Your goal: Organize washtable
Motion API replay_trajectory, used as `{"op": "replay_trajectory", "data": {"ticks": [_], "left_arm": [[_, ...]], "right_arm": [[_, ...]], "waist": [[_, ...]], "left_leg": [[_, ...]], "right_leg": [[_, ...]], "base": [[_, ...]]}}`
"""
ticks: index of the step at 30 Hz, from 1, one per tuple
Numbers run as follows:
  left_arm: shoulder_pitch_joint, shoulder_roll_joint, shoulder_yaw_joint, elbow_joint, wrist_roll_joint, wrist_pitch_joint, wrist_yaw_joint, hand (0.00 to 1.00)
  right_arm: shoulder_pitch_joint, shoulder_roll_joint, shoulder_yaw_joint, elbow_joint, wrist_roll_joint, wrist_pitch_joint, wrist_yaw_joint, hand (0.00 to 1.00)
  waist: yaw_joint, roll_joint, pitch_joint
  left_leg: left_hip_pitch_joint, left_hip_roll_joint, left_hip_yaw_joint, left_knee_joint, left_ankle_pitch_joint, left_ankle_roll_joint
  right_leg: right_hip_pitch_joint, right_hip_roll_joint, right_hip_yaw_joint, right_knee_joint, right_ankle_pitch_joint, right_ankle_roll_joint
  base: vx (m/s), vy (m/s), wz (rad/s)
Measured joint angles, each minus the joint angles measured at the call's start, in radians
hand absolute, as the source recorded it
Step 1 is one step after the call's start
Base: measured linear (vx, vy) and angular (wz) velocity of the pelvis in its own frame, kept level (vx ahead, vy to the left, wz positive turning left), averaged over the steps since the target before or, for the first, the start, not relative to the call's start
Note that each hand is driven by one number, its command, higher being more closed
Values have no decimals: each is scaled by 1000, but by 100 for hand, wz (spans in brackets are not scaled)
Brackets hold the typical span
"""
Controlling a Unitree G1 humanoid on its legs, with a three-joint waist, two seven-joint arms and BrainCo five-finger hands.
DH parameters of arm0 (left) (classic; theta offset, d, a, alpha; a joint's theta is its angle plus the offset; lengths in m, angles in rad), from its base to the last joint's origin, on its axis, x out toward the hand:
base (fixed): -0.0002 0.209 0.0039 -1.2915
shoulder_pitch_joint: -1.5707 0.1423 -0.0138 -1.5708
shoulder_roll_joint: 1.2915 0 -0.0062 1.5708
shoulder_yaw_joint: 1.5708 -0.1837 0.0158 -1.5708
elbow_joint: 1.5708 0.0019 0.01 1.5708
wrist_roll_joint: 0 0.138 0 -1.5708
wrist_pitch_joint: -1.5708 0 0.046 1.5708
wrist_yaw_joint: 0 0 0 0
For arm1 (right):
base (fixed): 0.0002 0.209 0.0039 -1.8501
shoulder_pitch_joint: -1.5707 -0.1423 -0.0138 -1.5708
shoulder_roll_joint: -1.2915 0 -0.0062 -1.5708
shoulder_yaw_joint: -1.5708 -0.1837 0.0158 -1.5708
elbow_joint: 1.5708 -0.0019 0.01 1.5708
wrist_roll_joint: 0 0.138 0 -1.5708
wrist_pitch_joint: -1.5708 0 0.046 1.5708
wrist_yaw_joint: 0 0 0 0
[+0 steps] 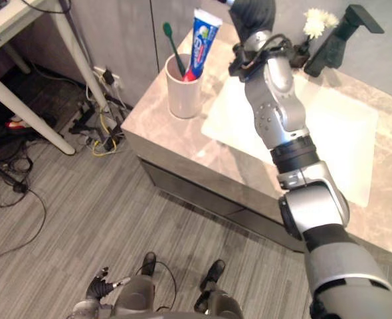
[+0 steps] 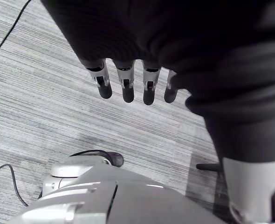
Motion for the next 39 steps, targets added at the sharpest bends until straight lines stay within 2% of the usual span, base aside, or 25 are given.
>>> {"op": "replay_trajectory", "data": {"ticks": [7, 11, 15, 17, 21, 23, 29, 31, 33, 37, 39], "left_arm": [[2, -7, 0, 14, 1, 5, 0, 0], [3, -11, 0, 25, 11, 6, -1, 0], [6, -10, 1, 42, 28, 6, -13, 0], [6, -12, 1, 51, 41, 7, -18, 0], [6, -14, 1, 65, 45, 7, -19, 0], [6, -16, 1, 79, 59, 7, -19, 0], [4, -37, 16, 85, 60, 7, -16, 0], [0, -48, 42, 85, 60, 7, -15, 0], [4, -57, 75, 85, 60, 6, -12, 0], [-8, -72, 104, 83, 59, 2, 6, 0], [-4, -75, 107, 84, 60, -6, 7, 0]], "right_arm": [[0, -36, -4, -4, 1, -11, 0, 0], [0, -37, -47, -5, 1, -13, 0, 0], [25, -46, -89, -106, 2, -27, 1, 0], [127, -55, -131, -205, 2, -55, 4, 0], [320, -52, -211, -315, 1, -77, 2, 0], [428, -34, -245, -393, 1, -81, 3, 0], [805, 67, -337, -652, -24, -113, 31, 0], [891, 98, -365, -718, -36, -120, 33, 0], [956, 139, -372, -769, -47, -127, 42, 0], [1177, 249, -505, -955, -116, -146, 50, 0], [1234, 297, -593, -975, -160, -172, 41, 0]], "waist": [[-3, 12, -20], [-7, 19, -35], [-30, 23, -55], [-33, 28, -83], [-48, 35, -100], [-57, 42, -112], [-90, 86, -153], [-95, 86, -160], [-114, 86, -174], [-116, 81, -191], [-142, 81, -204]], "left_leg": [[3, 1, -1, -3, 10, -4], [18, 0, -2, -6, 11, -4], [19, 0, -2, -6, 11, -4], [25, 0, -1, -8, 11, -4], [44, -1, 2, -11, 11, -4], [49, 0, 8, -13, 11, -4], [69, 2, 18, -26, 10, -4], [69, 1, 21, -29, 10, -3], [74, 1, 24, -41, 13, -3], [87, 0, 28, -50, 14, -3], [87, -2, 29, -52, 14, -3]], "right_leg": [[2, 1, 2, 0, 3, -4], [15, 1, 2, 0, 3, -4], [15, 1, 2, 0, 3, -4], [20, 0, 2, 0, 3, -4], [36, 0, 5, 0, 3, -4], [36, 0, 12, 0, 2, -3], [42, 2, 20, 0, 1, -3], [43, 1, 16, -1, -3, -5], [43, 1, 15, -3, -4, -4], [50, -1, 14, -4, -8, -2], [50, -3, 14, -1, -9, 0]], "base": [[0, 0, 0], [-1, 9, 0], [-4, 17, 0], [14, 21, -1], [0, 40, -2], [-26, 26, -11], [-21, 18, -7], [-11, 11, 2], [-8, 12, 2], [14, 18, 1], [44, 47, 0]]}}
